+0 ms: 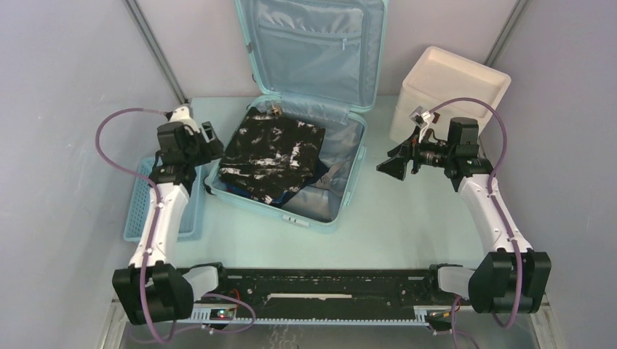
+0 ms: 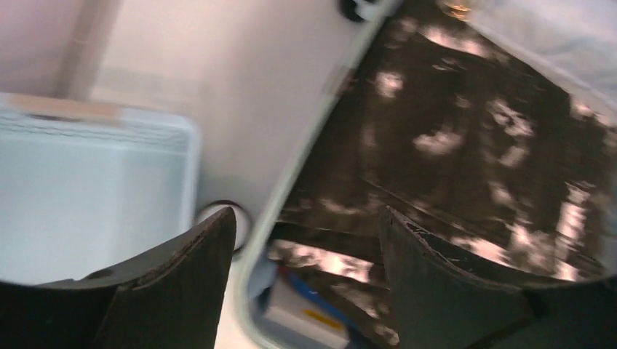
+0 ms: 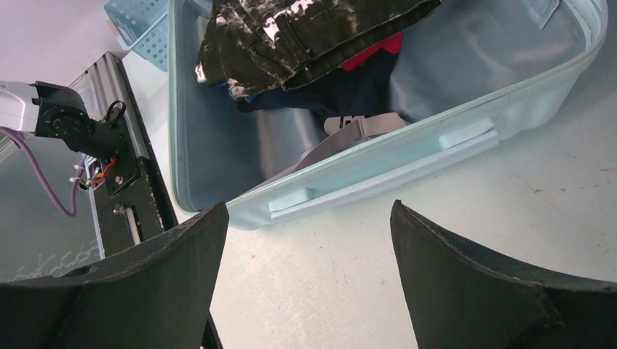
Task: Open, take out, and arrange the luggage
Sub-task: Pick up the clothes from the luggage.
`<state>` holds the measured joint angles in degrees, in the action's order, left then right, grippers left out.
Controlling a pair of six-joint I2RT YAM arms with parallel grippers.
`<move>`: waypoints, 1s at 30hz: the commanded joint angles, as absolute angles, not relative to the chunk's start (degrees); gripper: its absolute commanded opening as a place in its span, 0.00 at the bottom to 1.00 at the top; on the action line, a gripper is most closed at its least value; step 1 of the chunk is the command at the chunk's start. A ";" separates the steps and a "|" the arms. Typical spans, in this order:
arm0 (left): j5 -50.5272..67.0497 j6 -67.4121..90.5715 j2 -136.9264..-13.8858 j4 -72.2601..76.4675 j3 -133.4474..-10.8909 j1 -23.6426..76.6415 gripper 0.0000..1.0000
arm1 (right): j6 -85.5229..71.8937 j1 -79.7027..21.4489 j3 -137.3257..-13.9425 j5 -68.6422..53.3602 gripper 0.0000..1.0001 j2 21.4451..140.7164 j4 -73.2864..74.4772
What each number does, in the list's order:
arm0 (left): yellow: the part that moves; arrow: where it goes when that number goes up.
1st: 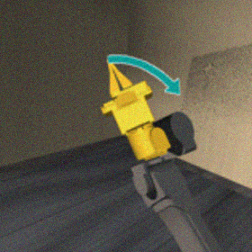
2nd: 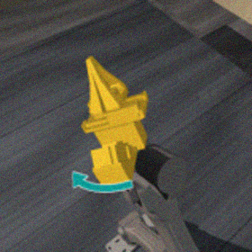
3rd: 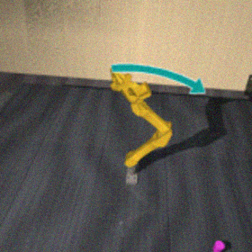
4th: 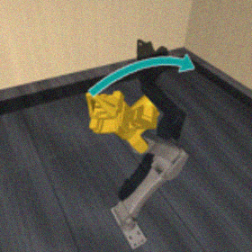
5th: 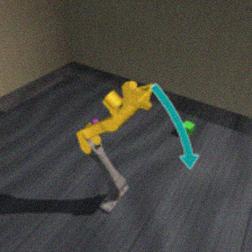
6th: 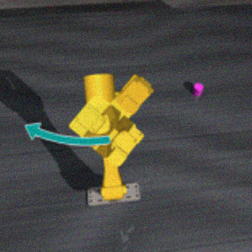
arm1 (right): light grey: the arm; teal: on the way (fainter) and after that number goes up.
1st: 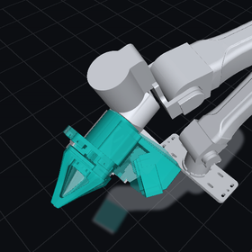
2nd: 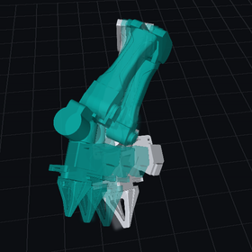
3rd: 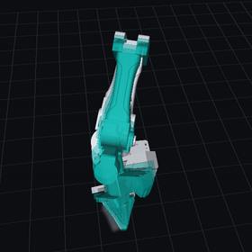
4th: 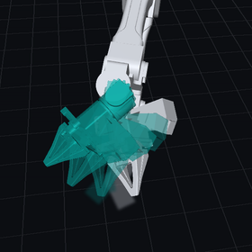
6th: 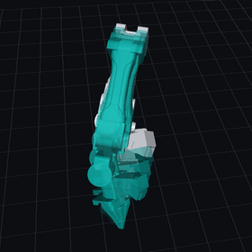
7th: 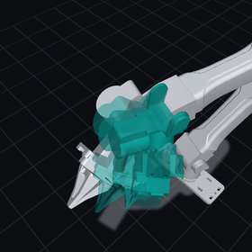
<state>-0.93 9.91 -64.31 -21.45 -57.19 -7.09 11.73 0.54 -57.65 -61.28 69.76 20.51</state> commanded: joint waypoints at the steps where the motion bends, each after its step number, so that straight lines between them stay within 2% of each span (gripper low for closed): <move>1: 19.32 16.73 -68.75 -20.58 -59.89 -7.10 0.75 | 13.25 0.13 -57.97 -60.84 0.91 70.18 20.73; 6: 21.36 17.86 -75.21 -22.54 -61.35 -7.10 0.69 | 13.44 0.18 -58.00 -60.85 0.91 70.38 20.86; 14: 11.37 14.16 -79.43 -27.52 -64.04 -7.03 0.80 | 13.88 0.17 -58.00 -60.60 0.91 70.39 21.01; 22: 8.75 12.99 -72.43 -24.08 -61.05 -6.96 0.79 | 14.14 0.17 -58.01 -60.31 0.91 70.71 21.10; 30: 11.69 14.04 -79.34 -26.87 -62.25 -6.95 0.77 | 14.22 0.14 -57.99 -60.56 0.91 70.59 21.27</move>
<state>10.85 14.55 -76.12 -25.58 -60.69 -6.90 13.17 0.51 -57.65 -60.31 70.83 21.23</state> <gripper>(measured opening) 0.775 0.907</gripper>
